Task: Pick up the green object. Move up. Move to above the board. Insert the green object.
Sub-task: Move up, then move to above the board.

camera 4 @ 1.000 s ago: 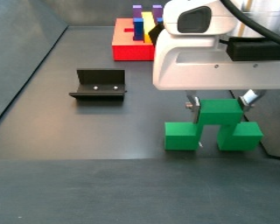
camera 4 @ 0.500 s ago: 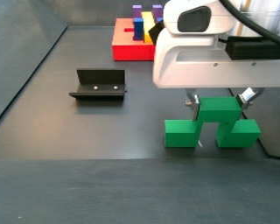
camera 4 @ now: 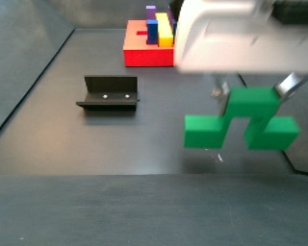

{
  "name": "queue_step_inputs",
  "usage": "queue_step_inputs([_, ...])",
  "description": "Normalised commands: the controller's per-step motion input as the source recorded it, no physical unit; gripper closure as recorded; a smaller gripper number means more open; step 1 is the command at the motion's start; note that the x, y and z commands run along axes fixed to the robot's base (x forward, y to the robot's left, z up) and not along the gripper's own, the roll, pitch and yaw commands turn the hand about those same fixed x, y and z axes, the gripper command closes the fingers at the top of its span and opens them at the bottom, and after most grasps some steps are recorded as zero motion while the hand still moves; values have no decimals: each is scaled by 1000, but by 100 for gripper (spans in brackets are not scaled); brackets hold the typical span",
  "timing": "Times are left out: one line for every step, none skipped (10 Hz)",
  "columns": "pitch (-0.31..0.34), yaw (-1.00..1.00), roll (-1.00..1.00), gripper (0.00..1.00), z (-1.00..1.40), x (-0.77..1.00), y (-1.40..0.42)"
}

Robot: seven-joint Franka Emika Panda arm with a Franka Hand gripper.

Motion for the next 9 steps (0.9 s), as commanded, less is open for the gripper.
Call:
queue_step_inputs([86,27,86,100,291,-3,0])
queue_step_inputs([0,0,0,100,1400,0,0])
queue_step_inputs([-5,-6,-41,100,1400,-12,4])
queue_step_inputs([8,-3,-7,100,1400,-68,-15])
queue_step_inputs([-7,3,24,100,1400,-44,-13])
queue_step_inputs([54,1,-11,100,945,23,4])
queue_step_inputs([77,-2,-11,100,713,32,13])
queue_step_inputs([75,4,6,100,339,35,-4])
queue_step_inputs([62,4,-1,100,241,26,-2])
